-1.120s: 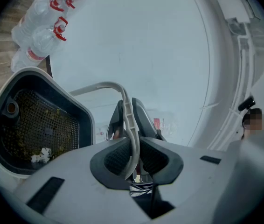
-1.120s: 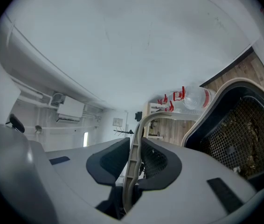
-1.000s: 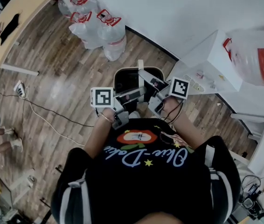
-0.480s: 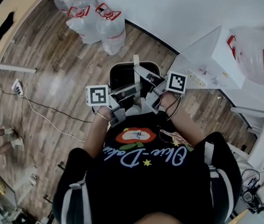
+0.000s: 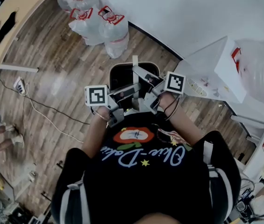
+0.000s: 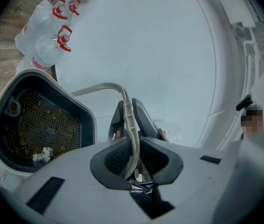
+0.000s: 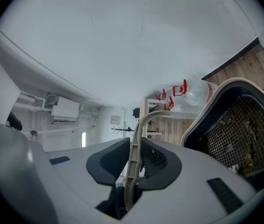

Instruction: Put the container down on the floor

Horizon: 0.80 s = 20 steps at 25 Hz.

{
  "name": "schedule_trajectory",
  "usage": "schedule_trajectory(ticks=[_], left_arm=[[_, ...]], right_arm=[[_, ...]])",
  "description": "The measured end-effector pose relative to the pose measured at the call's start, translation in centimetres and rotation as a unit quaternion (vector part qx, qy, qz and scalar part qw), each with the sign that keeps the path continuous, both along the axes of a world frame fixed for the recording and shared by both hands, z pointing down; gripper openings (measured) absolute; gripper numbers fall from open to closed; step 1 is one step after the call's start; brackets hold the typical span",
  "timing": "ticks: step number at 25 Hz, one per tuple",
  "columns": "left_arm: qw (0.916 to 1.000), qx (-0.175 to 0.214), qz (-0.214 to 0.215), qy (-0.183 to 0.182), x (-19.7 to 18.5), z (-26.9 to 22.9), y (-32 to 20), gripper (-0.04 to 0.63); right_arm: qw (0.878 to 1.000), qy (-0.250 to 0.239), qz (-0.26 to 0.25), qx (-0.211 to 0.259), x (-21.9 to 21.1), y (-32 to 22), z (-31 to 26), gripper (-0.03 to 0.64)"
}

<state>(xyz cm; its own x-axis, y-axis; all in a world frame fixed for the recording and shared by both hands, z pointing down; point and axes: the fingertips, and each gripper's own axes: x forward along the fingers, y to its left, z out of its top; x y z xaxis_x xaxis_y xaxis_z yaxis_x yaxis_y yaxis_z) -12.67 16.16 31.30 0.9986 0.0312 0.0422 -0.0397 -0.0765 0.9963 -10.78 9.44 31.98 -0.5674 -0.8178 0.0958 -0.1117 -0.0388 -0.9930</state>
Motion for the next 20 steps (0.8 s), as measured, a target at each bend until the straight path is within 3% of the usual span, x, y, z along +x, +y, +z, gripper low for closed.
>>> schedule_trajectory(ticks=[10, 16, 20], left_arm=[[0.9995, 0.000, -0.020, -0.025, 3.8, 1.6, -6.9, 0.052], [0.9982, -0.029, -0.027, -0.046, 6.8, 2.9, -9.9, 0.052], [0.9986, -0.022, -0.023, -0.043, 8.4, 4.0, -11.4, 0.052]], right_arm=[[0.999, -0.013, -0.034, -0.023, 3.4, -6.9, 1.6, 0.064], [0.998, -0.019, -0.044, -0.033, 6.4, -10.1, 2.9, 0.064], [0.998, -0.019, -0.044, -0.028, 7.8, -11.5, 4.4, 0.064]])
